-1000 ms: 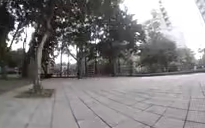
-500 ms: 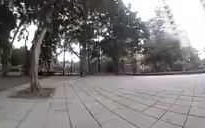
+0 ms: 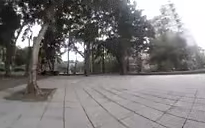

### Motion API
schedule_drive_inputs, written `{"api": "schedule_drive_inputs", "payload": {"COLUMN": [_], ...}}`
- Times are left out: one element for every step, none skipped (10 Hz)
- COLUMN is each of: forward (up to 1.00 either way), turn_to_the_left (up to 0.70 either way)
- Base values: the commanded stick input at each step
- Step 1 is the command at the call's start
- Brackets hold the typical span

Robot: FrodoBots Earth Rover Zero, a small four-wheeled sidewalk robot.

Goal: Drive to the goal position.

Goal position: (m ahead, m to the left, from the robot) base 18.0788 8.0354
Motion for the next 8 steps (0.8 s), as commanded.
{"api": "schedule_drive_inputs", "payload": {"forward": [0.7,0.7,0.7,0.7,0.7,0.7,0.7,0.7], "turn_to_the_left": [0.14,0.14,0.14,0.14,0.09,0.0,0.0,0.0]}}
